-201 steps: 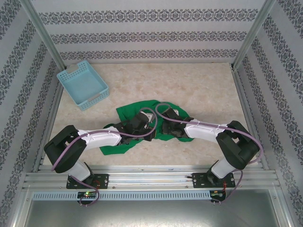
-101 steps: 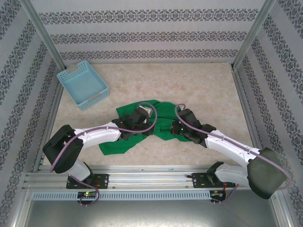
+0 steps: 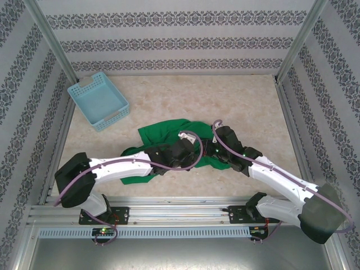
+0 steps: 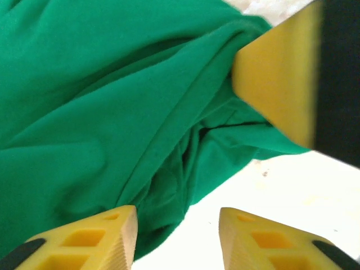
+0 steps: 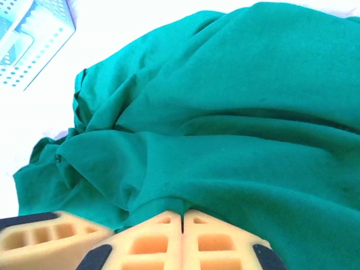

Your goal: Fold the inside-out t-shirt

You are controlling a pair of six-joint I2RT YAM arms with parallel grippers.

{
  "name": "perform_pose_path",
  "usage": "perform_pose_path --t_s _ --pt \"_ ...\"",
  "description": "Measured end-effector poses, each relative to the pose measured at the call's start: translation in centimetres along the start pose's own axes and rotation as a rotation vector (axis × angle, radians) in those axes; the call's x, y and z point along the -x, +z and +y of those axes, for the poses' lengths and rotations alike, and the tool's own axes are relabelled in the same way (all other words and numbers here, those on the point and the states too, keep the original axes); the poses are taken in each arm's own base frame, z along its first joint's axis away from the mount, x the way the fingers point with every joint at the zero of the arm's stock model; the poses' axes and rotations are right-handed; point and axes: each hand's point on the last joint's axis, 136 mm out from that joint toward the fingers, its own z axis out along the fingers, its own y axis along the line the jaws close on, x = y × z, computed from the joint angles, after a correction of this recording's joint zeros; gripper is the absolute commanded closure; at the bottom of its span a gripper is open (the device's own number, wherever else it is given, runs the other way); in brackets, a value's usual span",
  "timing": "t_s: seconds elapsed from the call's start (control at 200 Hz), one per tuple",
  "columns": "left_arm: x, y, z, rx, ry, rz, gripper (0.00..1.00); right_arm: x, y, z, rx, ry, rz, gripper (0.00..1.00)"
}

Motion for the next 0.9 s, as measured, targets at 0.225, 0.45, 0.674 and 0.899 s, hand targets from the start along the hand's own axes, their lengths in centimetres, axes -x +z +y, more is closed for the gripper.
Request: perform_pose_path --t_s 0.225,0.45,0.674,0.899 --pt "-1.7 3.6 3.4 0.111 -0.074 0.072 0.57 0.0 -0.1 0.0 -0.001 0.004 0.002 1.00" --pt "-0.7 4.1 4.0 0.122 -0.112 0.064 0.85 0.6 -0.1 -1.3 -0.034 0.039 -0.011 1.00" --pt "-1.6 3.7 4.4 0.114 -0.113 0.078 1.00 0.5 0.9 -3.7 -0.107 0.084 0.017 1.00" --pt "-1.4 0.9 4.3 0.043 -0.132 0.017 0.97 0.4 1.5 -5.7 -0.173 0.119 0.056 1.00"
